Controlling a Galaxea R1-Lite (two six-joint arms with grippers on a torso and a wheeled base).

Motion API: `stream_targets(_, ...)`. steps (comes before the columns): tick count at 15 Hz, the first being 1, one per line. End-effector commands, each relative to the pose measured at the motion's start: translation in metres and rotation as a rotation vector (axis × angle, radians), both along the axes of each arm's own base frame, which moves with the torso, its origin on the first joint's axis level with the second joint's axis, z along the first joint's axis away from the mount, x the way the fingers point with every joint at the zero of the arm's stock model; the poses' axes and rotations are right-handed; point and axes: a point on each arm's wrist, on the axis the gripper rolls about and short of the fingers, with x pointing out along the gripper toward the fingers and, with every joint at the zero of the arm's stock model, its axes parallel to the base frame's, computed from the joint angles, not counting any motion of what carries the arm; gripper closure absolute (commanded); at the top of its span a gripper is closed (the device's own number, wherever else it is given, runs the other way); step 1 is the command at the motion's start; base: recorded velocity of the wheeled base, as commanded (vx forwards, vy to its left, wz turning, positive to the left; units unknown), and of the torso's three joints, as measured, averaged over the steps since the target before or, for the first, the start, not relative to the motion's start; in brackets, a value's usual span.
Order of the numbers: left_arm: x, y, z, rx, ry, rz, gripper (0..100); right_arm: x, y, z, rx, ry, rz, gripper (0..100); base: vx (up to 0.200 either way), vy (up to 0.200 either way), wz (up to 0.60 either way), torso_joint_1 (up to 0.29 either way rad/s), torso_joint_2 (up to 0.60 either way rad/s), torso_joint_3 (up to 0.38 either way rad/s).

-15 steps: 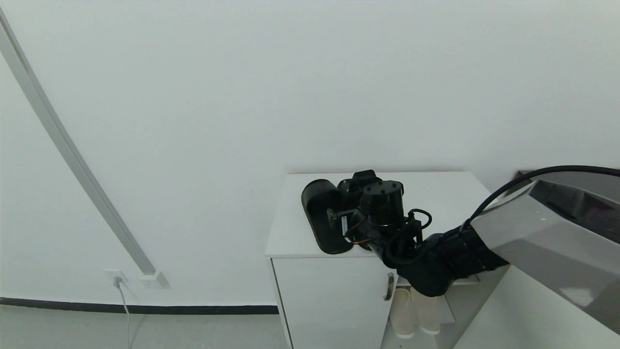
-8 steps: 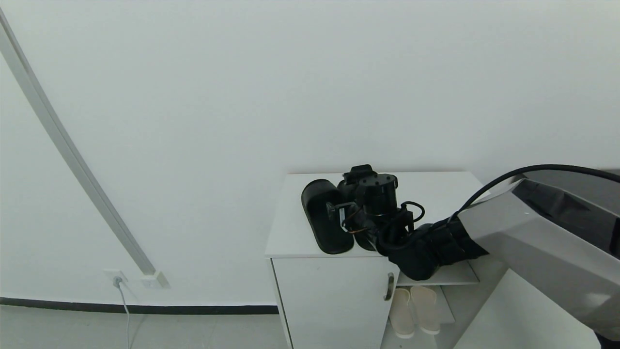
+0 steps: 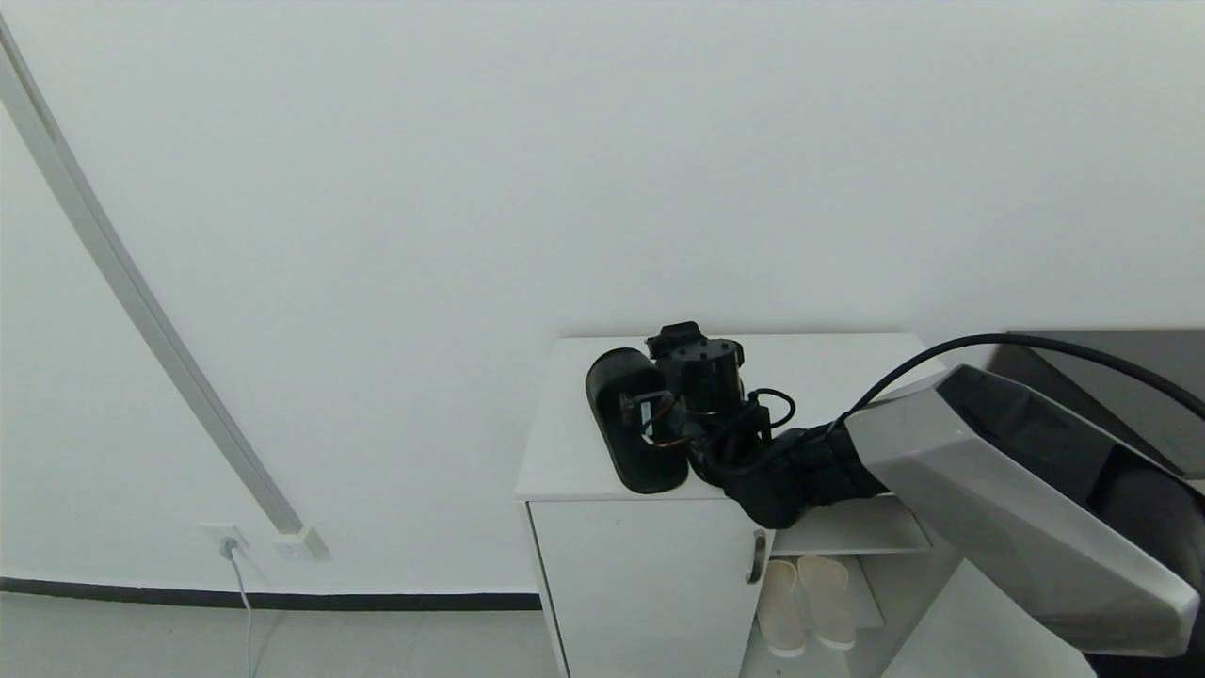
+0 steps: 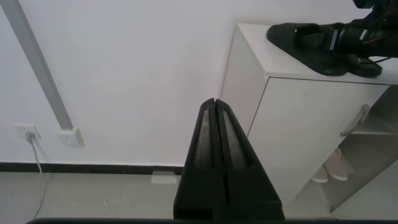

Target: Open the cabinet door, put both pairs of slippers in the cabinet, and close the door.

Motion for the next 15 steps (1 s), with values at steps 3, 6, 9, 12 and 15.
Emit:
stream_targets(3, 0.0, 0.0, 0.0, 0.0, -0.001, 0.001, 100, 0.008, 0.006, -0.003, -0.002, -0.005, 0.001, 100, 0.0, 0.0, 0.0, 0.0, 0.0, 0.0)
stream_targets(6, 0.0, 0.0, 0.0, 0.0, 0.0, 0.001, 100, 0.008, 0.007, -0.003, -0.005, -0.004, 0.001, 100, 0.0, 0.0, 0.0, 0.0, 0.0, 0.0)
stream_targets(9, 0.0, 0.0, 0.0, 0.0, 0.0, 0.001, 100, 0.008, 0.007, -0.006, -0.007, 0.001, -0.001, 100, 0.0, 0.0, 0.0, 0.0, 0.0, 0.0)
stream_targets(12, 0.0, 0.0, 0.0, -0.002, -0.001, 0.001, 100, 0.005, 0.003, 0.01, 0.01, -0.021, -0.007, 100, 0.0, 0.0, 0.0, 0.0, 0.0, 0.0)
stream_targets(15, 0.0, 0.0, 0.0, 0.0, -0.001, 0.001, 100, -0.015, -0.013, 0.033, 0.013, -0.023, -0.004, 100, 0.0, 0.0, 0.0, 0.0, 0.0, 0.0)
